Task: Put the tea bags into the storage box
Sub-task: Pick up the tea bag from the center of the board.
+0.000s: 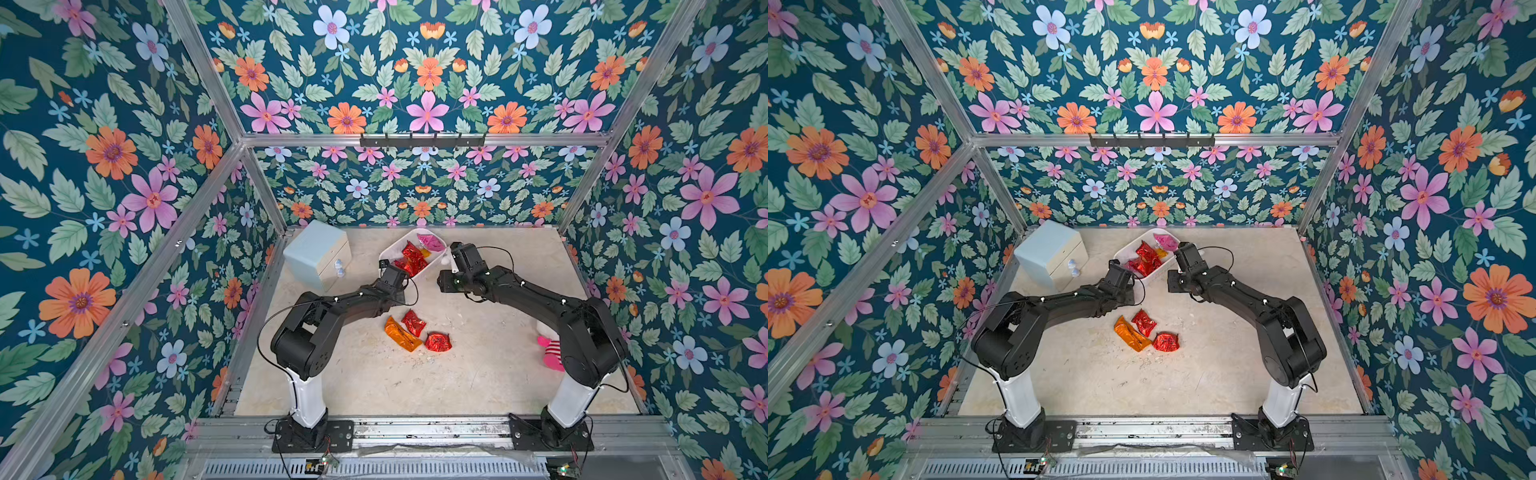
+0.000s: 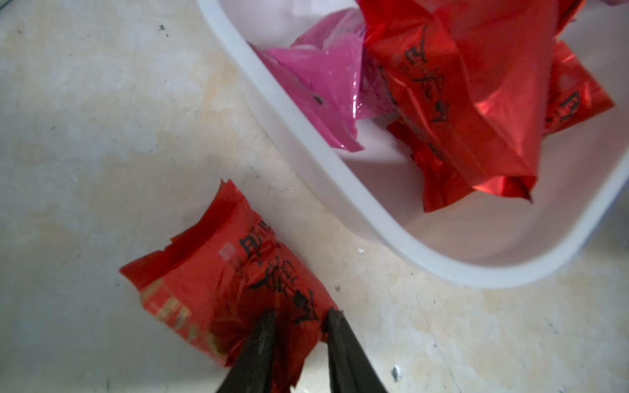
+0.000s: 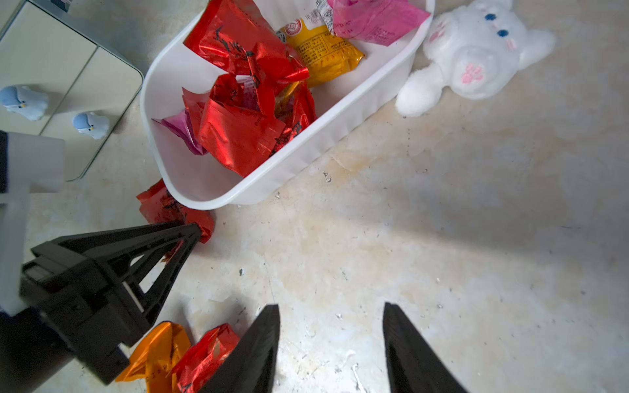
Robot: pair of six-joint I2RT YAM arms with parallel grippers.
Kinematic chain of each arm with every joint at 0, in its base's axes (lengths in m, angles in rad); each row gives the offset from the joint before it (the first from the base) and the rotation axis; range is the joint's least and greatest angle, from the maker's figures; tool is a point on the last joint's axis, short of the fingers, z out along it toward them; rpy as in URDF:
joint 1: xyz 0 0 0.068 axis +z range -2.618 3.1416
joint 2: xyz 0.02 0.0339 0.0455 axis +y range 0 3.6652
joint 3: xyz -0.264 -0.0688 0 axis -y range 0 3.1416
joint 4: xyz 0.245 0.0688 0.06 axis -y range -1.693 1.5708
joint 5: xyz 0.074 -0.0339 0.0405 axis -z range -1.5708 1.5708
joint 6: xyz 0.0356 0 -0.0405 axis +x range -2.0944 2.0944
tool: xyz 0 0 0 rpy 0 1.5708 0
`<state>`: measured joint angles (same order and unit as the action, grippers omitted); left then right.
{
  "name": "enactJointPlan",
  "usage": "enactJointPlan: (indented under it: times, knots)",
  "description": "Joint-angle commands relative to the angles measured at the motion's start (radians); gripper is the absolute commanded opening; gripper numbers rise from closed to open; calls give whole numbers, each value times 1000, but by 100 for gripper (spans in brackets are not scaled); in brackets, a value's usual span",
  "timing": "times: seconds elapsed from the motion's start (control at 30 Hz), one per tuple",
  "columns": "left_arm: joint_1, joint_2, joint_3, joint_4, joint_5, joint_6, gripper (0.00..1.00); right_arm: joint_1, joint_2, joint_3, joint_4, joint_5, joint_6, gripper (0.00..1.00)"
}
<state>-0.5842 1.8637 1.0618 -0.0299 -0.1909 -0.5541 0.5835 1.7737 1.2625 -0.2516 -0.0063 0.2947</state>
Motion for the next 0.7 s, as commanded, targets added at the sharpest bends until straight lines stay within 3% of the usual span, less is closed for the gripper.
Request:
enactJointPlan:
  times: [0.0, 0.2, 0.5, 0.67]
  knots:
    - [1, 12, -17, -62, 4, 4, 28, 1, -8, -3, 2, 12, 1, 54]
    - [1, -12, -38, -51, 2, -1, 0, 1, -17, -9, -2, 17, 0, 54]
    - [1, -225, -45, -88, 0, -4, 0, 1, -44, -24, 15, 40, 0, 54]
    - [1, -262, 46, -101, 24, 71, 0, 1, -31, -25, 17, 39, 2, 54]
